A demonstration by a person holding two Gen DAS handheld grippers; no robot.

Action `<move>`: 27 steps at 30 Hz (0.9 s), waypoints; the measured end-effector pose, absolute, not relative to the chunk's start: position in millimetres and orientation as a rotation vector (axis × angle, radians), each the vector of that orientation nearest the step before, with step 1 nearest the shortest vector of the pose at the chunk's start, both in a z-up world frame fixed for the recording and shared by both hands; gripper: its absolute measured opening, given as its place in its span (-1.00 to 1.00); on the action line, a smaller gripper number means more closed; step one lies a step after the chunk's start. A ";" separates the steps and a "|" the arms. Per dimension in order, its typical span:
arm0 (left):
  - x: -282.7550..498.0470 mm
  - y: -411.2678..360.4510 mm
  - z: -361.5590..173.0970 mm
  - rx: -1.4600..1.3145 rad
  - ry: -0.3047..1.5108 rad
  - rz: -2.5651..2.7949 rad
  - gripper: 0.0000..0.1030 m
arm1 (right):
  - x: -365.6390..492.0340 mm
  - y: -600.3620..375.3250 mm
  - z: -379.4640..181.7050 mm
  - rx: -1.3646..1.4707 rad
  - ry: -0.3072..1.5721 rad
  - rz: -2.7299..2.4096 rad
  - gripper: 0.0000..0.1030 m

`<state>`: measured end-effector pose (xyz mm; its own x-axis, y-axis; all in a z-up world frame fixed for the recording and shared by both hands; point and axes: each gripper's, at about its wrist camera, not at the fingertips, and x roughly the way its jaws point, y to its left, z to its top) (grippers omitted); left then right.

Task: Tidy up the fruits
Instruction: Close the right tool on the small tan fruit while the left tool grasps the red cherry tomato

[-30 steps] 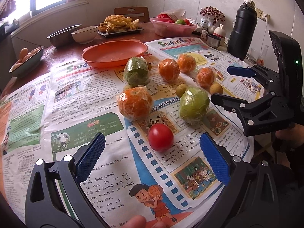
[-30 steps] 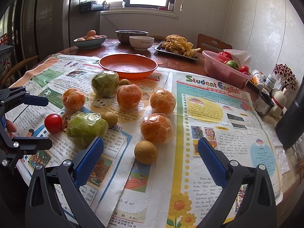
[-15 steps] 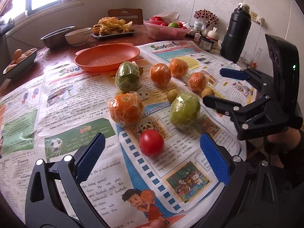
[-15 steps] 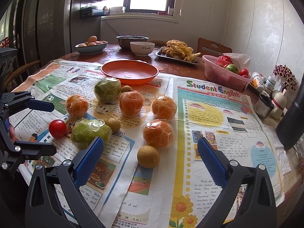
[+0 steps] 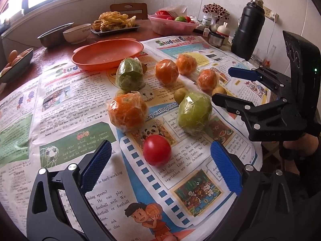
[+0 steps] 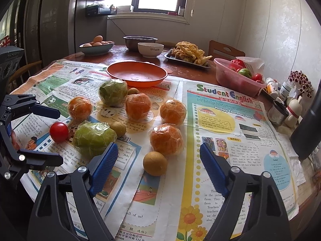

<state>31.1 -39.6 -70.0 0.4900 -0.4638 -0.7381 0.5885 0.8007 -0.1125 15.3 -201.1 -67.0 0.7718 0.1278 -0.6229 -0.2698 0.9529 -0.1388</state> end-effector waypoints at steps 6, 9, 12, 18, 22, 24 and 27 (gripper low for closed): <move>33.1 -46.3 -71.6 0.201 0.845 -0.657 0.58 | 18.7 -200.4 -71.7 -0.228 0.672 0.224 0.50; 36.3 -49.2 -72.2 0.209 0.846 -0.662 0.42 | 20.5 -199.8 -72.8 -0.233 0.678 0.224 0.36; 37.6 -52.3 -72.4 0.220 0.843 -0.671 0.39 | 22.9 -200.5 -74.5 -0.234 0.690 0.221 0.20; 37.9 -52.5 -72.9 0.243 0.829 -0.669 0.23 | 25.4 -201.3 -80.4 -0.246 0.712 0.214 0.02; 36.6 -48.5 -73.3 0.236 0.820 -0.673 0.17 | 25.8 -201.2 -81.5 -0.252 0.716 0.212 -0.14; 33.6 -48.5 -73.8 0.252 0.813 -0.671 0.16 | 25.7 -201.3 -81.6 -0.249 0.719 0.214 -0.28; 32.5 -48.6 -73.8 0.256 0.811 -0.669 0.13 | 25.6 -203.5 -82.5 -0.241 0.724 0.218 -0.41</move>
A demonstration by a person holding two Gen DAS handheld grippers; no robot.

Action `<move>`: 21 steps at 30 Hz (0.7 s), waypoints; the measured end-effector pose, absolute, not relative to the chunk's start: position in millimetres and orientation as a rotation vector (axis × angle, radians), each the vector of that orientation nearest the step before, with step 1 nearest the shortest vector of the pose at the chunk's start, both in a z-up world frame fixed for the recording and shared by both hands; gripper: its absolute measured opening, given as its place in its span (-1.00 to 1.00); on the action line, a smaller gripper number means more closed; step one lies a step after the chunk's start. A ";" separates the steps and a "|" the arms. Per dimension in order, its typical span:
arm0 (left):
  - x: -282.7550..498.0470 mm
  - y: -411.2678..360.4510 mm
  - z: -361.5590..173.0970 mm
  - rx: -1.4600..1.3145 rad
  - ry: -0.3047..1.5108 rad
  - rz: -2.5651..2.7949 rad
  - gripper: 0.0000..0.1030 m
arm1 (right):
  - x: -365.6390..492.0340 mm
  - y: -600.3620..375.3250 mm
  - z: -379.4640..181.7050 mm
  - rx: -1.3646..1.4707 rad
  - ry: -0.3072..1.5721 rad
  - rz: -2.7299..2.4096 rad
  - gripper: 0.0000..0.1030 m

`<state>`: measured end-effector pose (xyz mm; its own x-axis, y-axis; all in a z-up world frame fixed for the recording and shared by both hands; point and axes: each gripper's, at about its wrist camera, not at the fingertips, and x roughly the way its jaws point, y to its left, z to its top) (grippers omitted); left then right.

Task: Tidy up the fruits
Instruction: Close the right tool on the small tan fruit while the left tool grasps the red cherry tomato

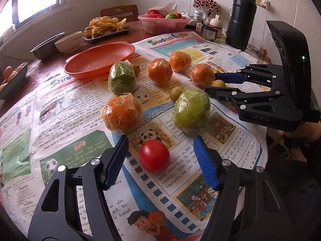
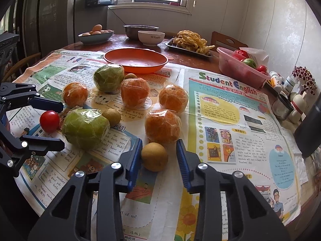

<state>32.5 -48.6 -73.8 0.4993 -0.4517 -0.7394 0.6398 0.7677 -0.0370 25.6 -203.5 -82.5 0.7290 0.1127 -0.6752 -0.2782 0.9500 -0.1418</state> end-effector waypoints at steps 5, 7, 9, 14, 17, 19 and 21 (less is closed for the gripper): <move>30.7 -47.7 -73.4 0.264 0.806 -0.658 -0.07 | 25.4 -205.4 -82.9 -0.236 0.724 0.229 -0.54; 31.1 -46.1 -72.5 0.257 0.809 -0.652 -0.31 | 24.8 -205.6 -83.0 -0.235 0.723 0.232 -0.54; 32.2 -44.4 -72.1 0.249 0.811 -0.646 -0.38 | 24.7 -205.2 -82.9 -0.242 0.723 0.234 -0.54; 29.8 -45.4 -72.1 0.269 0.805 -0.636 -0.42 | 24.2 -207.4 -82.9 -0.223 0.719 0.241 -0.54; 28.3 -44.6 -72.6 0.271 0.798 -0.632 -0.45 | 23.9 -208.0 -83.0 -0.222 0.718 0.243 -0.54; 26.6 -43.9 -72.8 0.275 0.790 -0.627 -0.53 | 23.0 -207.5 -82.4 -0.228 0.715 0.243 -0.55; 25.0 -43.1 -73.4 0.273 0.784 -0.624 -0.59 | 22.4 -207.5 -81.5 -0.226 0.709 0.244 -0.55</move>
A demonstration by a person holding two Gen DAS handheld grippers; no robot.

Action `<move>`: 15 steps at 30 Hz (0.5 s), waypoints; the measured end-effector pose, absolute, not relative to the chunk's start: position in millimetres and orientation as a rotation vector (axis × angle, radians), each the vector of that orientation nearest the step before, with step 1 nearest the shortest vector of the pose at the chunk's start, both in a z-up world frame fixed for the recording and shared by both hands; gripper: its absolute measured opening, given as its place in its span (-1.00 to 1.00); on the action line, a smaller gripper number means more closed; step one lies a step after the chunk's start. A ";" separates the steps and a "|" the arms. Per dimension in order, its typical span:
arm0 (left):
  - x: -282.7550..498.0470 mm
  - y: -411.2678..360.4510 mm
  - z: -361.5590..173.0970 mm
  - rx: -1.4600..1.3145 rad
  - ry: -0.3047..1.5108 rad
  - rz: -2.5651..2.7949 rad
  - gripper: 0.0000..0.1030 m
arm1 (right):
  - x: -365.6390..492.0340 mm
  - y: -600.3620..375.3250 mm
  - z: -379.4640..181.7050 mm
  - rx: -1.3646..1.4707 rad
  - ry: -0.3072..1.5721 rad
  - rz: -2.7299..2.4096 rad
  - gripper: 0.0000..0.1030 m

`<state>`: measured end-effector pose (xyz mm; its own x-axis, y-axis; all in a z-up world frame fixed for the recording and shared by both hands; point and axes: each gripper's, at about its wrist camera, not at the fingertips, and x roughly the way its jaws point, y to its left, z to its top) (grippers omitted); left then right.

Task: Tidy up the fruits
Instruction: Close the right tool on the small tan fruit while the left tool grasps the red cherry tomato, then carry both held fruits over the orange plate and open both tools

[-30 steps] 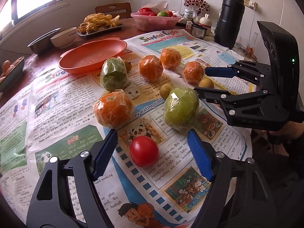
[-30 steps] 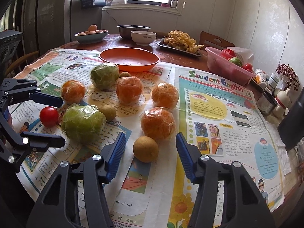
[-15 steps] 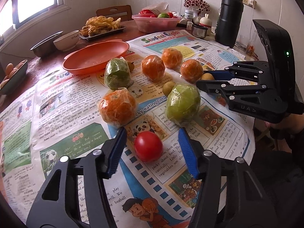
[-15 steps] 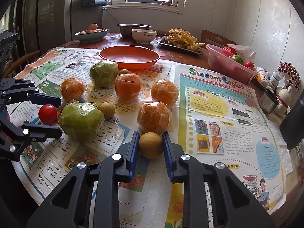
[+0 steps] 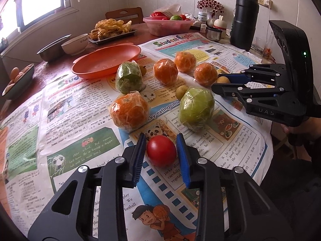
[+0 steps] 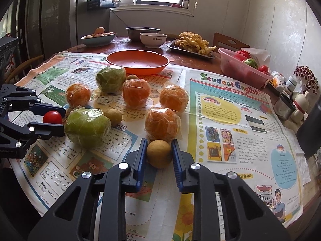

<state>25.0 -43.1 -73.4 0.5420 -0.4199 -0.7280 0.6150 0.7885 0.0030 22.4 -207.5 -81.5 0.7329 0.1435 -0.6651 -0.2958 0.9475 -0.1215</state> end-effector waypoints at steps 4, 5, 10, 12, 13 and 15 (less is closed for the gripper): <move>22.3 -41.7 -73.5 0.276 0.773 -0.622 -0.64 | 20.6 -206.1 -79.8 -0.231 0.698 0.243 -0.55; 22.3 -42.0 -73.3 0.279 0.772 -0.621 -0.64 | 20.4 -205.7 -79.4 -0.233 0.697 0.243 -0.55; 19.7 -43.1 -72.1 0.296 0.767 -0.617 -0.67 | 17.0 -206.1 -75.6 -0.229 0.685 0.245 -0.55; 17.8 -42.7 -70.5 0.296 0.765 -0.619 -0.67 | 14.4 -206.1 -72.1 -0.231 0.678 0.248 -0.55; 16.9 -42.9 -68.6 0.295 0.761 -0.621 -0.67 | 12.9 -206.2 -68.9 -0.229 0.673 0.255 -0.55; 15.3 -42.4 -61.8 0.288 0.749 -0.628 -0.68 | 11.8 -206.1 -63.1 -0.224 0.667 0.265 -0.55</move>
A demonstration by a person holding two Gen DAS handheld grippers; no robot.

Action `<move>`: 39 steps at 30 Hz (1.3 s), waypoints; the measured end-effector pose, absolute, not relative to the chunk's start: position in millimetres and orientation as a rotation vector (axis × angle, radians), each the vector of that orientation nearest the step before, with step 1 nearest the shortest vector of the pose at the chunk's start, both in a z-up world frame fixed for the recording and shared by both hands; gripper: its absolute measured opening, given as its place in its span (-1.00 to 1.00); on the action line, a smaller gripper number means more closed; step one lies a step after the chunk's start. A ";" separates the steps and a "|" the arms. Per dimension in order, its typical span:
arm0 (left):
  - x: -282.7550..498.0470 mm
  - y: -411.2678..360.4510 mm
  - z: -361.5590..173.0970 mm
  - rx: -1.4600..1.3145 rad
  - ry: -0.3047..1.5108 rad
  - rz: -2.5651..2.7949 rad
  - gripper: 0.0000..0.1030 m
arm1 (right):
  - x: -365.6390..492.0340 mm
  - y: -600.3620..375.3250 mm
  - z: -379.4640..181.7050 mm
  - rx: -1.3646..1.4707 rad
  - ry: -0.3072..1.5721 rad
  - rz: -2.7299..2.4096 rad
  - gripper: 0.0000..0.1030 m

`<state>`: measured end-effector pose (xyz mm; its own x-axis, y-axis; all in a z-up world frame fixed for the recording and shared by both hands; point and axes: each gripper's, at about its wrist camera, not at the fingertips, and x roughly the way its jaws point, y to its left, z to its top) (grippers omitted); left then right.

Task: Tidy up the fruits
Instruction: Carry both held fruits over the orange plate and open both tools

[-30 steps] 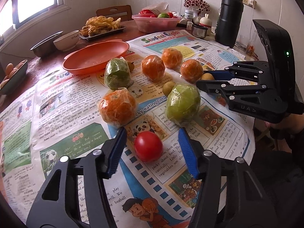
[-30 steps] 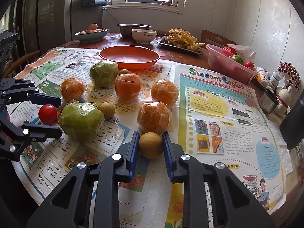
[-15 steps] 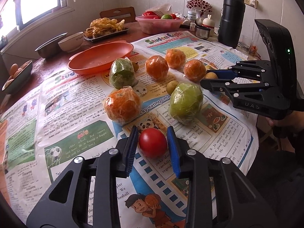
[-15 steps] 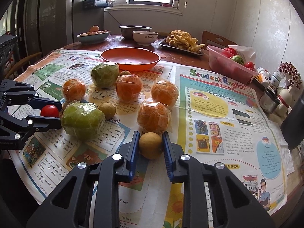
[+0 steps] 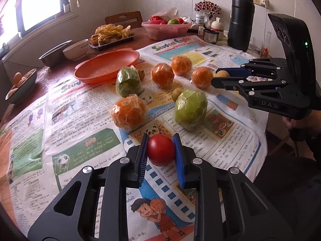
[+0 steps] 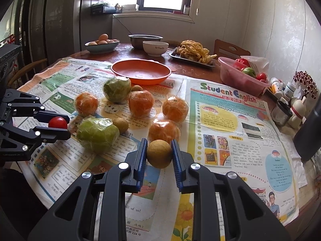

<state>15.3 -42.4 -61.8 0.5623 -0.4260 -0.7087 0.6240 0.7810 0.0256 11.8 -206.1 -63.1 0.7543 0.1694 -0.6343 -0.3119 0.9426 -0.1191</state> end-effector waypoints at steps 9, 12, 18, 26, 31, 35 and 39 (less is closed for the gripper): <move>39.6 -33.7 -18.6 0.261 0.680 -0.626 -0.68 | 34.4 -200.2 -16.4 -0.225 0.609 0.344 -0.55; 59.3 -28.6 -3.9 0.262 0.661 -0.615 -0.68 | 63.8 -195.7 6.3 -0.232 0.593 0.394 -0.55; 114.4 -25.1 16.2 0.260 0.637 -0.623 -0.68 | 143.3 -178.2 28.4 -0.261 0.618 0.488 -0.55; 192.8 -23.6 -2.9 0.256 0.680 -0.649 -0.68 | 232.7 -144.5 -5.3 -0.301 0.747 0.578 -0.55; 219.9 -20.6 -24.9 0.257 0.722 -0.660 -0.68 | 256.3 -138.0 -29.7 -0.305 0.815 0.599 -0.55; 230.7 -19.8 -40.1 0.264 0.752 -0.671 -0.68 | 260.9 -134.2 -42.9 -0.318 0.847 0.601 -0.55; 237.3 -20.9 -48.2 0.272 0.772 -0.679 -0.68 | 264.6 -132.6 -48.1 -0.325 0.858 0.598 -0.55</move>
<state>237.3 -20.9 -48.2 0.5192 -0.4626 -0.7186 0.6536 0.7567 -0.0149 264.6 -132.6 -48.1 0.5058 0.3597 -0.7841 -0.6115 0.7906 -0.0318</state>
